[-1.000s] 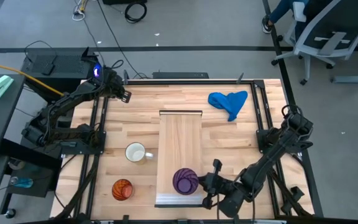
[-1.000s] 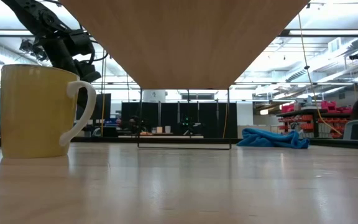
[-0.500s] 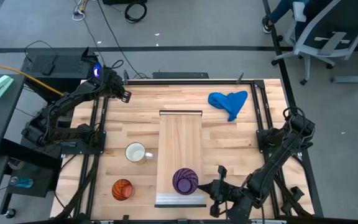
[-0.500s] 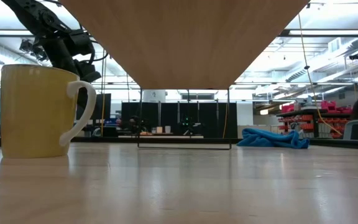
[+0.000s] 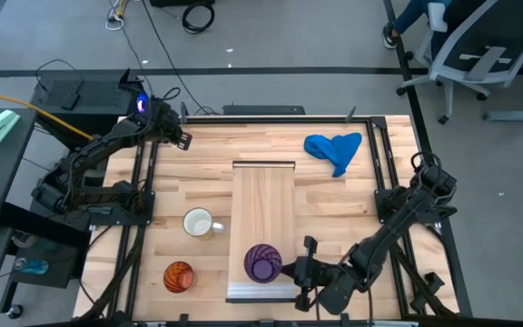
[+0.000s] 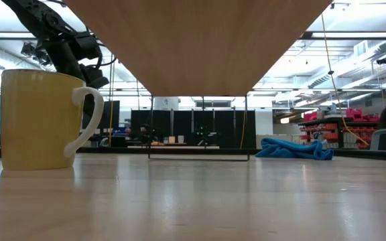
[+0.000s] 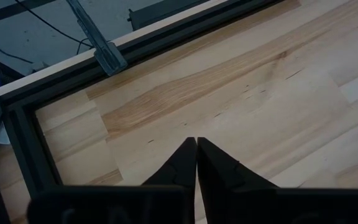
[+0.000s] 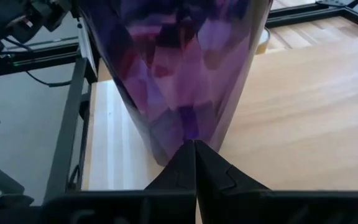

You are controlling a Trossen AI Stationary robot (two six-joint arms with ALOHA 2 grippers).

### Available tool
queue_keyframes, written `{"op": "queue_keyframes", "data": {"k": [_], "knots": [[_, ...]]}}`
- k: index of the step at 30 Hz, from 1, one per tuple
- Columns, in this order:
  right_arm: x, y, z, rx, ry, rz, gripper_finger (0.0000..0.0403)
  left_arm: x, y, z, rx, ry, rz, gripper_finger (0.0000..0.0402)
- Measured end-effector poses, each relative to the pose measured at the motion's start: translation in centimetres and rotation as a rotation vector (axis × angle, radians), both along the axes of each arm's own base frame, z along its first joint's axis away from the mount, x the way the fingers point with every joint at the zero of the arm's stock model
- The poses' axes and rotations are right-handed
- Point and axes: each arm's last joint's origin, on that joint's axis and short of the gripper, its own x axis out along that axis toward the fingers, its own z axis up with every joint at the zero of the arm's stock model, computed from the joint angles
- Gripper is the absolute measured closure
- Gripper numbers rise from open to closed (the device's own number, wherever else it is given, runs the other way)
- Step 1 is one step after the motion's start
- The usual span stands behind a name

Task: Stack small to large cups/mugs on shelf
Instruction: Put the purple cup on the shelf, then put the yellow cup on the shelf

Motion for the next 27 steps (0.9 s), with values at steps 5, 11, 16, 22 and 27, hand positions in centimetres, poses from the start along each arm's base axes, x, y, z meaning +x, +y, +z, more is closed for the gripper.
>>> {"op": "queue_keyframes", "data": {"k": [5,11,16,22,27], "knots": [[0.2,-0.1,0.0,0.002,0.005,0.011,0.0403,0.0,0.0,0.0,0.0,0.0,-0.001,0.0373],[-0.5,0.3,-0.2,-0.002,0.023,0.02,0.0403,0.0,0.0,0.0,0.003,0.005,-0.008,0.0376],[-2.3,-0.3,0.3,0.002,0.093,-0.026,0.0402,0.0,0.0,0.0,0.003,0.005,-0.008,0.0383],[-6.3,-2.0,2.7,-0.069,0.109,-0.127,0.0401,0.0,0.0,0.0,0.003,0.005,-0.008,0.0383],[-9.0,-5.0,4.6,-0.169,0.095,-0.257,0.04,0.0,0.0,0.0,0.003,0.005,-0.008,0.0376]]}}
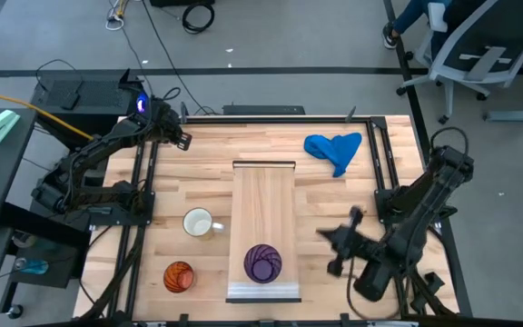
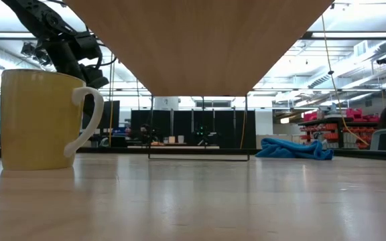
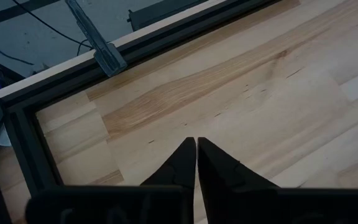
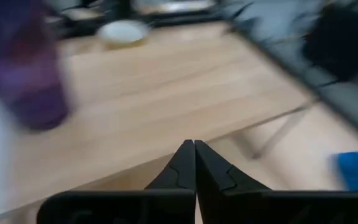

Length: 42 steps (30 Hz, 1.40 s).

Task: Stack small to large cups/mugs on shelf
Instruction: Put the yellow cup on the shelf

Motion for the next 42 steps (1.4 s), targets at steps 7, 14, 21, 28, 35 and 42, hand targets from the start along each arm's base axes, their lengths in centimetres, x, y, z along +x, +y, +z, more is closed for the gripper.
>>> {"op": "queue_keyframes", "data": {"k": [7,14,21,28,35,42], "knots": [[-1.2,-5.7,3.1,-0.136,-0.126,-0.205,0.0399,0.0,0.0,0.0,0.006,-0.004,0.0,0.038],[-1.3,-10.1,4.7,-0.159,-0.089,-0.324,0.0398,0.0,0.1,0.1,0.007,-0.005,0.0,0.0387],[-2.2,-12.9,3.3,-0.193,-0.046,-0.405,0.0398,0.1,0.1,0.1,0.024,0.001,-0.018,0.0377],[-3.2,-14.5,1.1,-0.204,-0.022,-0.468,0.0398,0.1,0.2,0.1,0.014,-0.023,0.015,0.0373],[-3.6,-14.7,-0.2,-0.194,0.01,-0.472,0.0398,0.0,-1.7,0.9,-0.187,-0.118,0.003,0.0385],[-3.5,-14.6,-0.5,-0.147,0.023,-0.471,0.0398,0.0,-5.8,5.0,-0.282,-0.179,-0.107,0.0383]]}}
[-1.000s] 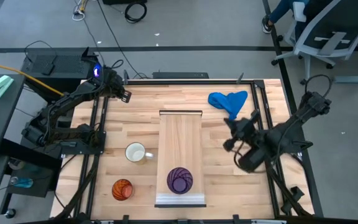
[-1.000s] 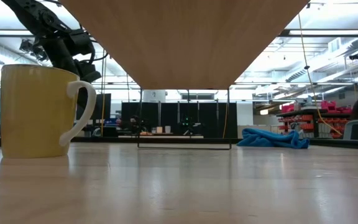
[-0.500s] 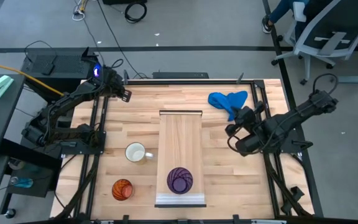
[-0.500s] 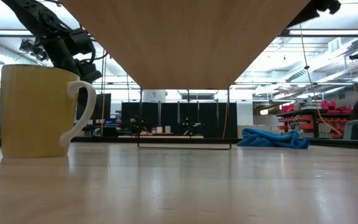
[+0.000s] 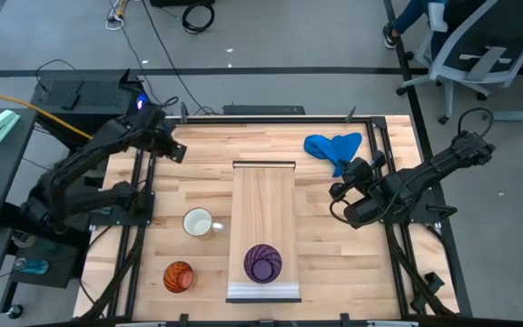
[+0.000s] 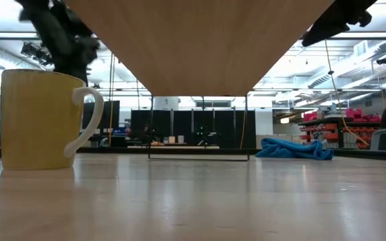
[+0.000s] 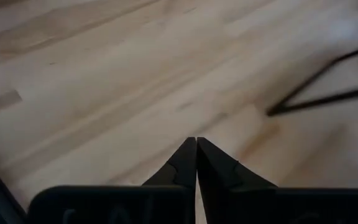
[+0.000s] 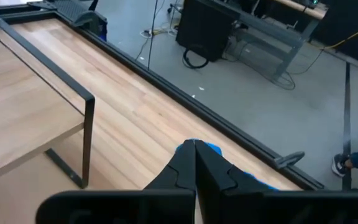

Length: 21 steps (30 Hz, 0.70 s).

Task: Stack small to large cups/mugs on shelf
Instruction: Put the yellow cup on the shelf

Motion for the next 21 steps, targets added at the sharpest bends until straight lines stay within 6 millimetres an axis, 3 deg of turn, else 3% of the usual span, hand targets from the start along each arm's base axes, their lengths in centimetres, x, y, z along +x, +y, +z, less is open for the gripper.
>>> {"op": "queue_keyframes", "data": {"k": [5,9,15,21], "knots": [[0.0,0.1,-0.1,0.033,0.016,0.003,0.0398,-0.8,-3.2,4.6,0.024,-0.084,-0.001,0.0378],[0.0,0.1,-0.2,0.077,0.033,0.007,0.0398,-1.9,-5.7,7.1,0.038,-0.124,0.037,0.0384],[-0.5,0.9,-1.2,0.158,0.061,0.033,0.0398,-4.0,-8.7,7.2,-0.039,-0.071,0.101,0.0393],[-3.6,2.4,-5.9,0.203,-0.083,0.08,0.0398,-5.1,-10.1,7.0,-0.07,-0.059,0.152,0.0377]]}}
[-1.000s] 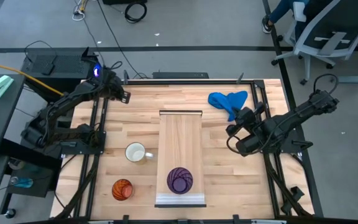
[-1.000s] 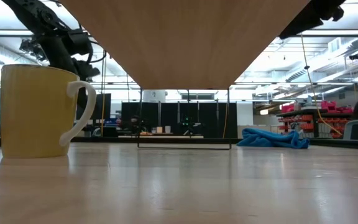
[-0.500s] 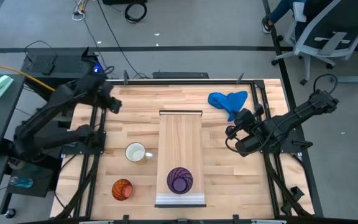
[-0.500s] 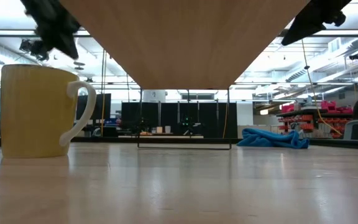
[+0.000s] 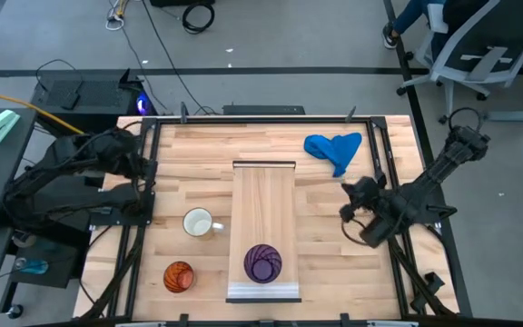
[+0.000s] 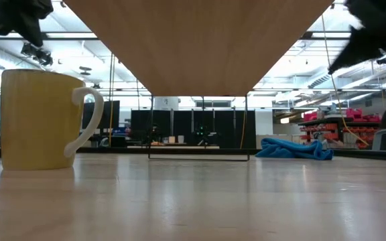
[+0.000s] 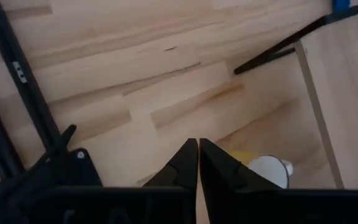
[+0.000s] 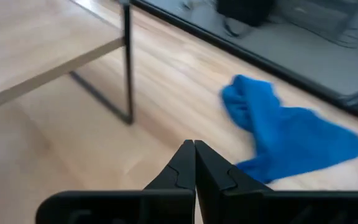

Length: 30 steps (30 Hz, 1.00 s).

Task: Stack small to large cups/mugs on shelf
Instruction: Put the yellow cup on the shelf

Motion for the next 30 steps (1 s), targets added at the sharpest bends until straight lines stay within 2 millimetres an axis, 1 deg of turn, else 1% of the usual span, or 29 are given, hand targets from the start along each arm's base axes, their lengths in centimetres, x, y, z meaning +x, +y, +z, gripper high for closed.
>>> {"op": "queue_keyframes", "data": {"k": [4,8,13,17,20,25,30], "knots": [[-1.5,0.8,-2.8,-0.006,-0.136,0.095,0.0398,0.3,-0.4,-0.1,-0.024,-0.004,-0.015,0.0374],[-2.1,1.2,-4.0,0.015,-0.182,0.145,0.0398,1.3,-0.7,-1.6,-0.068,0.022,-0.036,0.0379],[-2.2,1.7,-4.0,-0.024,-0.18,0.21,0.0398,2.4,-1.2,-3.5,-0.095,0.033,-0.087,0.038],[-2.3,2.1,-4.0,-0.022,-0.188,0.241,0.0398,3.2,-1.8,-4.4,-0.128,0.003,-0.104,0.0374],[-2.6,2.4,-4.0,-0.018,-0.19,0.265,0.0398,4.2,-2.4,-4.8,-0.152,0.005,-0.147,0.0373],[-2.8,2.6,-4.0,-0.016,-0.19,0.285,0.0398,5.7,-3.8,-5.6,-0.194,0.069,-0.208,0.0373],[-2.8,2.6,-4.0,-0.014,-0.188,0.285,0.0398,7.6,-5.3,-6.6,-0.222,0.16,-0.22,0.0367]]}}
